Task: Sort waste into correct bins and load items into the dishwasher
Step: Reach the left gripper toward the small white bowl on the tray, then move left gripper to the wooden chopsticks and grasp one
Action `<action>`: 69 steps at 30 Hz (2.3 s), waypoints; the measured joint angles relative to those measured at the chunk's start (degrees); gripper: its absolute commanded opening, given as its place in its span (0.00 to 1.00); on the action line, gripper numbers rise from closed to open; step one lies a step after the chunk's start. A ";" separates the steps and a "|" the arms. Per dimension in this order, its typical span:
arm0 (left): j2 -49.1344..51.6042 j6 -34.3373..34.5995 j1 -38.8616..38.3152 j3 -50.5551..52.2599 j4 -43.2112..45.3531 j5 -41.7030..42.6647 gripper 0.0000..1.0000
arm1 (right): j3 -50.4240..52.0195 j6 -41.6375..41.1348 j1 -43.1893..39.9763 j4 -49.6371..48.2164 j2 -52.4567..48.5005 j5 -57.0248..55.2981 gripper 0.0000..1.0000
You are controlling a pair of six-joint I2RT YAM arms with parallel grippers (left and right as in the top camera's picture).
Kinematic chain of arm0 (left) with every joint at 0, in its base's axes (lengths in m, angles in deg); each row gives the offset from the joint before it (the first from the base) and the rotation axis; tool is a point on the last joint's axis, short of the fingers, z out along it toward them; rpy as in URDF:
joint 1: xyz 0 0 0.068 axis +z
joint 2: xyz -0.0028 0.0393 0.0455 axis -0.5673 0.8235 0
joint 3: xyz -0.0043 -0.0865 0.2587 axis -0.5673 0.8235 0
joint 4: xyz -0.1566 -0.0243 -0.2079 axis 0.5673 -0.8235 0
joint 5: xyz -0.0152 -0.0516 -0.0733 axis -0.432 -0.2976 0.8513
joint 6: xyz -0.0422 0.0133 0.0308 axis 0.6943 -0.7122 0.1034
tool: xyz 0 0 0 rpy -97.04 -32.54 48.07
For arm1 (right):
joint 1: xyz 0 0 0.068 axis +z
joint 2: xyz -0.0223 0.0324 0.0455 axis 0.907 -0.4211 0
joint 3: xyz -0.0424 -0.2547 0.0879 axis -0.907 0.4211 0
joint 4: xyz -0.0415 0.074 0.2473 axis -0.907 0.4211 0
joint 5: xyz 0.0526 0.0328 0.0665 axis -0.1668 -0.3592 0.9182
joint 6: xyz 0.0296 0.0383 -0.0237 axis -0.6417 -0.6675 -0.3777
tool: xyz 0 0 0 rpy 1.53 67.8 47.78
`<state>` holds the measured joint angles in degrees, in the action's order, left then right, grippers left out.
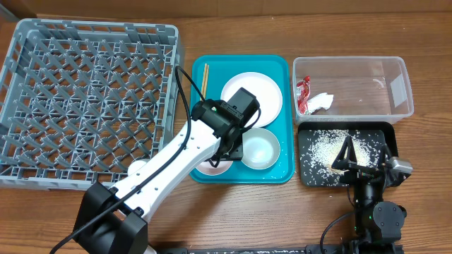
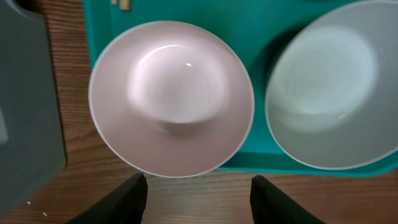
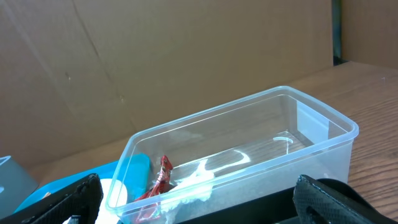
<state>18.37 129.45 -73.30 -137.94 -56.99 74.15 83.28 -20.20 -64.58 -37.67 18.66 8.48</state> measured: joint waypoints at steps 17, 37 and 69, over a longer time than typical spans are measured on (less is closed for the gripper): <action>0.00 -6.03 10.05 0.04 11.43 1.05 0.61 | 0.00 0.02 0.00 0.00 0.00 0.00 1.00; 14.14 -20.57 13.03 0.07 26.67 -1.64 0.67 | 0.00 -0.02 0.00 0.00 0.00 0.02 1.00; 15.76 -23.69 14.64 0.09 33.11 -5.79 0.44 | 0.00 -0.02 0.00 0.00 0.00 0.00 1.00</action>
<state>34.13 105.76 -58.66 -137.85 -23.88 68.35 83.28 -20.22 -64.58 -37.67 18.66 8.48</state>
